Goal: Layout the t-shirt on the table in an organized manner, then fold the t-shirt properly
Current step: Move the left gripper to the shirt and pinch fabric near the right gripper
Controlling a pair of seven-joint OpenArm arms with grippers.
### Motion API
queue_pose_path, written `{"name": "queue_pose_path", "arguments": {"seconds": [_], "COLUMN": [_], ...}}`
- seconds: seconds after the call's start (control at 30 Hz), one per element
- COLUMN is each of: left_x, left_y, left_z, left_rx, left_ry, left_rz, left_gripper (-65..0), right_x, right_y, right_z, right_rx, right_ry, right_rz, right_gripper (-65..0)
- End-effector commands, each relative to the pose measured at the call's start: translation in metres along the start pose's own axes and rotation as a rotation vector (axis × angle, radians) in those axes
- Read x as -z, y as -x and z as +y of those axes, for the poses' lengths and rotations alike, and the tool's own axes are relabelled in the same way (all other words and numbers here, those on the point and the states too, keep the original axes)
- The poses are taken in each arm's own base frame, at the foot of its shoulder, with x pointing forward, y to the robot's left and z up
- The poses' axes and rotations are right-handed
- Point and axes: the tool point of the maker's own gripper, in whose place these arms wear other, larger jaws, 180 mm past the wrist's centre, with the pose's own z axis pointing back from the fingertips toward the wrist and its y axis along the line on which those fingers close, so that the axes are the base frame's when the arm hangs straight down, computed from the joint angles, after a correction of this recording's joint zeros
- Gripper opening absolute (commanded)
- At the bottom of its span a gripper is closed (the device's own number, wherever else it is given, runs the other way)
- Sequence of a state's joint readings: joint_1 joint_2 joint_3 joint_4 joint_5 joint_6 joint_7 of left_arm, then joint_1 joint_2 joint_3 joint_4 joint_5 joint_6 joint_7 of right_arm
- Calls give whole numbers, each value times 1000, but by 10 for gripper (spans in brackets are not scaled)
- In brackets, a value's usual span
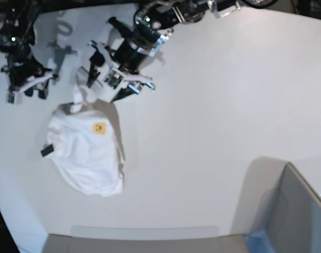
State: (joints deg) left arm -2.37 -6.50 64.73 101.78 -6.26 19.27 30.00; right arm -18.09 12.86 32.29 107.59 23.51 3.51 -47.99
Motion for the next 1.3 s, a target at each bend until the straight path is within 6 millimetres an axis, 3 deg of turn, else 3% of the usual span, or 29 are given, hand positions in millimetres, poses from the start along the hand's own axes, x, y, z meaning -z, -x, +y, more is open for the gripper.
{"name": "queue_pose_path", "arguments": {"seconds": [0.0,0.17,0.23,0.3,0.47,0.53,0.63,0.73,0.87,1.03,1.1,1.27], "left_x": [0,-8,-17,-23,-29,-33,-33,-34,-33,-18,-9,0], "left_y": [-19,-13,-3,-1,6,13,14,16,10,1,7,9], "left_z": [-2,8,12,14,21,26,43,66,94,100,102,97], "left_rx": [-6,16,16,16,35,36,11,-20,-29,-31,-24,-23], "left_ry": [3,-6,-9,-9,-16,-27,-79,-151,-226,-241,-250,-243], "left_rz": [-62,-53,-35,-32,-17,-3,1,5,-10,-24,-2,8], "left_gripper": [-266,-267,-267,-267,-267,-267,-267,-267,-267,-265,-265,-265], "right_x": [7,56,68,71,72,69,63,45,12,-13,-17,-25], "right_y": [-16,-12,-9,-6,24,34,32,25,8,8,15,31], "right_z": [-2,27,56,83,150,165,174,164,128,77,62,37], "right_rx": [-6,1,-44,-94,-329,-381,-391,-353,-289,-214,-181,-142], "right_ry": [0,-85,-152,-210,-329,-352,-369,-353,-270,-136,-94,-28], "right_rz": [-39,36,64,80,146,157,139,95,10,-11,2,40], "right_gripper": [-373,-373,-373,-373,-373,-373,-373,-373,-373,-373,-373,-373]}}
